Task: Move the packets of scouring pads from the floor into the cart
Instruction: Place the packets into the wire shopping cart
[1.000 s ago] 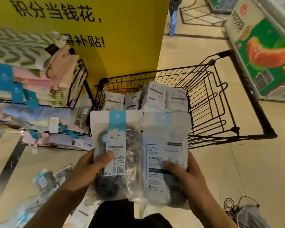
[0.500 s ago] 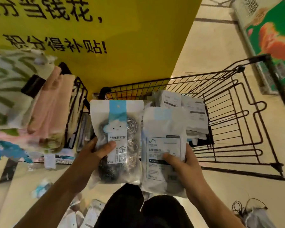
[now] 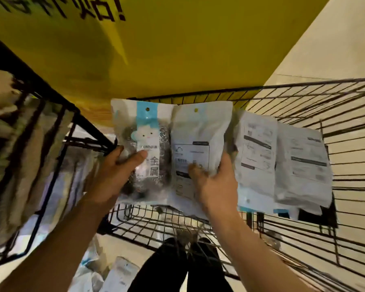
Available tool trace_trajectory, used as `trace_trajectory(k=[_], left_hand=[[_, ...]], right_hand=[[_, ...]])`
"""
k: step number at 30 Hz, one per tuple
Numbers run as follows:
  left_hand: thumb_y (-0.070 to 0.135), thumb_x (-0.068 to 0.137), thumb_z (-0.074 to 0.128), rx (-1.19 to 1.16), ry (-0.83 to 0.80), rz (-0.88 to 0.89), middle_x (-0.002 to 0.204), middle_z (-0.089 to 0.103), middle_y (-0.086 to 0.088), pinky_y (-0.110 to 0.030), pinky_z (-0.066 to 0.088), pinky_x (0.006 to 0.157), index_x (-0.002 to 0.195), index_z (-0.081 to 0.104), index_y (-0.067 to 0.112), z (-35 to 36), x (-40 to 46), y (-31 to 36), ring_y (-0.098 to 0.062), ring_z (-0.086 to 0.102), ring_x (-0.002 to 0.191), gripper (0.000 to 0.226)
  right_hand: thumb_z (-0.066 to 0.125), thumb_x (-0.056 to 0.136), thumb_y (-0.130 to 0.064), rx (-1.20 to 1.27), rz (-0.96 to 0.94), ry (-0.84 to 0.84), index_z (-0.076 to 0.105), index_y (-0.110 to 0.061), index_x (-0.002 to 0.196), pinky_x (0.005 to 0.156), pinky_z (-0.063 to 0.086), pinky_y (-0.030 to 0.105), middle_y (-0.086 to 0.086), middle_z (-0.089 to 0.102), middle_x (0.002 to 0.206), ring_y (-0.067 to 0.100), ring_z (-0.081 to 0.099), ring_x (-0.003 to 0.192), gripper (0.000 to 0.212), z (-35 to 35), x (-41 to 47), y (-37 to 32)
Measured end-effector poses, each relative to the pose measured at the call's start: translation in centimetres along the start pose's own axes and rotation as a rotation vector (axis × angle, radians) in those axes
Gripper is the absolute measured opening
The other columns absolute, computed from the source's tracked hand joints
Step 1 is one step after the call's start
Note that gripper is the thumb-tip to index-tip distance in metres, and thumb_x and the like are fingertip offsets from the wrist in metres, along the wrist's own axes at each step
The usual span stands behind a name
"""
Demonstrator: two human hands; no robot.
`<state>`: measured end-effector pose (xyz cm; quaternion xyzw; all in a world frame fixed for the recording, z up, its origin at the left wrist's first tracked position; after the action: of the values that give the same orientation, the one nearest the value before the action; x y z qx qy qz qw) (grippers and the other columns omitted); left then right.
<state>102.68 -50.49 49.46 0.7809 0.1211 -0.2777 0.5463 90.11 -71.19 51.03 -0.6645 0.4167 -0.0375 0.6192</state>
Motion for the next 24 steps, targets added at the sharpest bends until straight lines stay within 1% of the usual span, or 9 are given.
trace_trajectory(k=[4,6,8,11,15,18,20,22,24], left_hand=[[0.069,0.058,0.089,0.048,0.027,-0.041,0.127,0.071,0.009,-0.042,0.044,0.11,0.132,0.066,0.03,0.2,3.7,-1.8,-0.018,0.063,0.122,0.086],[0.05,0.079,0.083,0.072,-0.012,-0.054,0.119,0.072,0.009,-0.036,0.047,0.098,0.129,0.066,0.025,1.1,4.6,-2.3,-0.015,0.065,0.11,0.059],[0.028,0.092,0.075,0.069,-0.026,-0.059,0.113,0.077,0.001,-0.027,0.053,0.08,0.125,0.069,0.017,1.9,5.3,-3.3,-0.014,0.073,0.095,0.036],[0.023,0.094,0.074,0.069,0.021,-0.042,0.1,0.08,0.001,-0.027,0.056,0.073,0.115,0.072,0.018,2.3,6.3,-4.7,-0.015,0.078,0.092,0.021],[0.029,0.092,0.077,0.06,0.118,-0.018,0.099,0.072,0.01,-0.026,0.045,0.072,0.121,0.065,0.024,2.4,6.8,-5.4,-0.009,0.066,0.091,0.033],[0.032,0.087,0.083,0.067,0.171,0.026,0.118,0.069,0.001,-0.033,0.051,0.08,0.135,0.053,0.02,2.5,6.1,-5.3,-0.02,0.068,0.099,0.058],[0.025,0.085,0.085,0.075,0.188,0.062,0.128,0.064,0.001,-0.033,0.053,0.082,0.145,0.045,0.02,2.4,5.3,-5.4,-0.015,0.068,0.099,0.072],[0.017,0.085,0.084,0.099,0.189,0.104,0.129,0.066,0.002,-0.033,0.053,0.083,0.145,0.047,0.024,2.4,4.1,-4.9,-0.016,0.069,0.102,0.07],[0.015,0.086,0.083,0.134,0.166,0.151,0.122,0.071,0.006,-0.033,0.06,0.076,0.132,0.056,0.037,2.4,2.6,-4.2,-0.011,0.073,0.102,0.058]], right_hand=[[0.078,0.091,-0.011,-0.024,0.039,0.049,0.053,-0.033,0.116,0.071,0.047,-0.004,-0.016,0.069,0.108,-0.022,0.061,0.086,0.042,1.8,2.5,2.1],[0.078,0.09,-0.013,-0.068,0.076,0.074,0.053,-0.026,0.119,0.07,0.047,-0.003,-0.012,0.071,0.106,-0.014,0.066,0.086,0.04,2.2,3.4,2.9],[0.078,0.089,-0.021,-0.117,0.108,0.118,0.053,-0.023,0.125,0.082,0.054,0.014,-0.005,0.075,0.115,0.01,0.072,0.103,0.044,2.2,4.0,3.5],[0.076,0.091,-0.03,-0.197,0.137,0.132,0.047,-0.029,0.124,0.084,0.046,0.02,-0.007,0.074,0.124,0.019,0.069,0.115,0.044,2.1,4.8,4.1],[0.074,0.092,-0.03,-0.288,0.098,0.114,0.038,-0.032,0.132,0.087,0.052,0.027,-0.007,0.073,0.128,0.021,0.069,0.118,0.054,2.7,5.2,4.7],[0.077,0.085,-0.026,-0.289,0.053,0.176,0.039,-0.029,0.139,0.097,0.058,0.037,-0.004,0.067,0.128,0.022,0.066,0.12,0.066,2.7,5.0,4.8],[0.078,0.081,-0.029,-0.306,-0.004,0.215,0.038,-0.027,0.143,0.098,0.059,0.045,-0.001,0.062,0.128,0.023,0.063,0.119,0.074,2.9,4.5,4.3],[0.079,0.081,-0.032,-0.321,-0.03,0.211,0.033,-0.027,0.151,0.101,0.058,0.047,0.0,0.058,0.133,0.024,0.06,0.124,0.084,3.2,3.8,3.6],[0.077,0.083,-0.032,-0.368,-0.076,0.202,0.031,-0.024,0.156,0.109,0.052,0.047,0.001,0.055,0.142,0.024,0.054,0.132,0.088,3.1,3.0,2.8]])
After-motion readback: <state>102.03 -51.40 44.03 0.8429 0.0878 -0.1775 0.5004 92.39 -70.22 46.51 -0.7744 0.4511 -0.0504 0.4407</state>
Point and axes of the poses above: each hand's wrist, its own x-axis towards the middle knuckle, its own z-axis out of the palm, y = z × x, the point moved 6 cm from there along x, towards the middle knuckle
